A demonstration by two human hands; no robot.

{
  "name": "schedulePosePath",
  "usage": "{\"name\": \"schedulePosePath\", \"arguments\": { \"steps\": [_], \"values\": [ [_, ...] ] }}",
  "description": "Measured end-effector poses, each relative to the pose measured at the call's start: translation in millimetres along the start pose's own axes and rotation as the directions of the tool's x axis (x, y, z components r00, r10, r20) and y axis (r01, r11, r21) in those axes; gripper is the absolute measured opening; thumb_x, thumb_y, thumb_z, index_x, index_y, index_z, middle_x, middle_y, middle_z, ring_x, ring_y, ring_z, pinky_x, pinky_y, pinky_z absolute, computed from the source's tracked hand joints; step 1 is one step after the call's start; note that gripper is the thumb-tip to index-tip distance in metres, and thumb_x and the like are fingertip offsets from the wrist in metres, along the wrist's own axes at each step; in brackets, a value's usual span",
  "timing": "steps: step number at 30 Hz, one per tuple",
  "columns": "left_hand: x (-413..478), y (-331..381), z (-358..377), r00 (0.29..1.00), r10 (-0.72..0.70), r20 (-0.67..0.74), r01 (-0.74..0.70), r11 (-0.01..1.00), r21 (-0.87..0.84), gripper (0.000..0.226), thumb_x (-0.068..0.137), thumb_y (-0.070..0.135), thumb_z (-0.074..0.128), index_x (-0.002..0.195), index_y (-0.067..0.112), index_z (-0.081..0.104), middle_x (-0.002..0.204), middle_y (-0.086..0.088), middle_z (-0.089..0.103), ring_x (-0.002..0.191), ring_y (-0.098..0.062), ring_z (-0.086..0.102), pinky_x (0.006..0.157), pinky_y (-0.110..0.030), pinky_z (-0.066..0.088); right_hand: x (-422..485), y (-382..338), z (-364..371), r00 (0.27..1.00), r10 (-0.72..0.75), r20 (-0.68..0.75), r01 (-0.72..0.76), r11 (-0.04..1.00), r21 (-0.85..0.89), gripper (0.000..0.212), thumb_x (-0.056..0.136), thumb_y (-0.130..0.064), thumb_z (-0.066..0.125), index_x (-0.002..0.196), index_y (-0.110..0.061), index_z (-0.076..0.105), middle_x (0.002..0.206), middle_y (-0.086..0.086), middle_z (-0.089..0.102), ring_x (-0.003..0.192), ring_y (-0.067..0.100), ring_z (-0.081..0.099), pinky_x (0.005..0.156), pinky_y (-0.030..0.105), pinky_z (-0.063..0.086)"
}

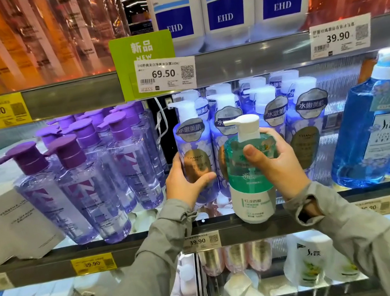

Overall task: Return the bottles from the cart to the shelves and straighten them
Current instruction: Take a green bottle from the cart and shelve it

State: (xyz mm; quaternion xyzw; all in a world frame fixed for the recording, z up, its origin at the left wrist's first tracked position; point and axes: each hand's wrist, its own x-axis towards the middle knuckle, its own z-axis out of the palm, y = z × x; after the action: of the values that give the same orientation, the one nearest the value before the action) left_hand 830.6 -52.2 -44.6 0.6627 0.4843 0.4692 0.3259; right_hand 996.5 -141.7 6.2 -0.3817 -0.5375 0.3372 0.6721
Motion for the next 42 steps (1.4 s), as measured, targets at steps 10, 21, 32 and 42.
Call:
{"name": "schedulePosePath", "arguments": {
  "steps": [10,21,32,42],
  "values": [
    [-26.2,11.7,-29.8,0.997,-0.072,0.026,0.07,0.994,0.079,0.063,0.072,0.02,0.082,0.126,0.011,0.051,0.113,-0.004,0.058,0.095,-0.023,0.061,0.079,-0.022,0.048,1.6,5.8,-1.5,0.999,-0.038,0.001,0.038,0.999,0.016,0.053,0.056,-0.049,0.074,0.096,-0.018,0.058,0.082,-0.01,0.072,0.075,0.003,0.068,0.061,0.014,0.051],
    [-65.8,17.7,-65.2,0.992,-0.128,-0.024,0.13,0.977,0.17,0.038,0.071,0.012,0.081,0.103,0.006,0.062,0.087,-0.006,0.06,0.067,-0.013,0.055,0.067,-0.009,0.049,4.1,5.2,25.3,0.994,-0.061,0.093,0.052,0.994,0.099,0.067,0.048,-0.067,0.08,0.095,-0.024,0.061,0.081,-0.012,0.073,0.073,0.002,0.067,0.064,0.018,0.053],
    [-115.7,6.5,-147.3,0.981,-0.164,-0.102,0.18,0.967,0.18,0.031,0.072,0.015,0.081,0.096,0.016,0.062,0.085,-0.009,0.066,0.072,-0.018,0.059,0.082,-0.031,0.053,-31.9,-3.9,113.1,0.989,-0.052,0.139,0.034,0.991,0.126,0.073,0.04,-0.077,0.075,0.09,-0.026,0.061,0.073,-0.017,0.07,0.067,-0.002,0.061,0.066,0.019,0.051],
    [-165.3,-33.9,-280.6,0.981,-0.163,-0.109,0.184,0.955,0.231,0.03,0.075,0.016,0.079,0.1,0.017,0.063,0.082,0.004,0.064,0.07,-0.003,0.06,0.072,-0.017,0.051,-88.3,-0.6,243.5,0.982,0.008,0.188,-0.039,0.986,0.161,0.076,0.038,-0.078,0.077,0.091,-0.025,0.064,0.076,-0.009,0.072,0.071,0.01,0.064,0.07,0.03,0.054]
  ]
}}
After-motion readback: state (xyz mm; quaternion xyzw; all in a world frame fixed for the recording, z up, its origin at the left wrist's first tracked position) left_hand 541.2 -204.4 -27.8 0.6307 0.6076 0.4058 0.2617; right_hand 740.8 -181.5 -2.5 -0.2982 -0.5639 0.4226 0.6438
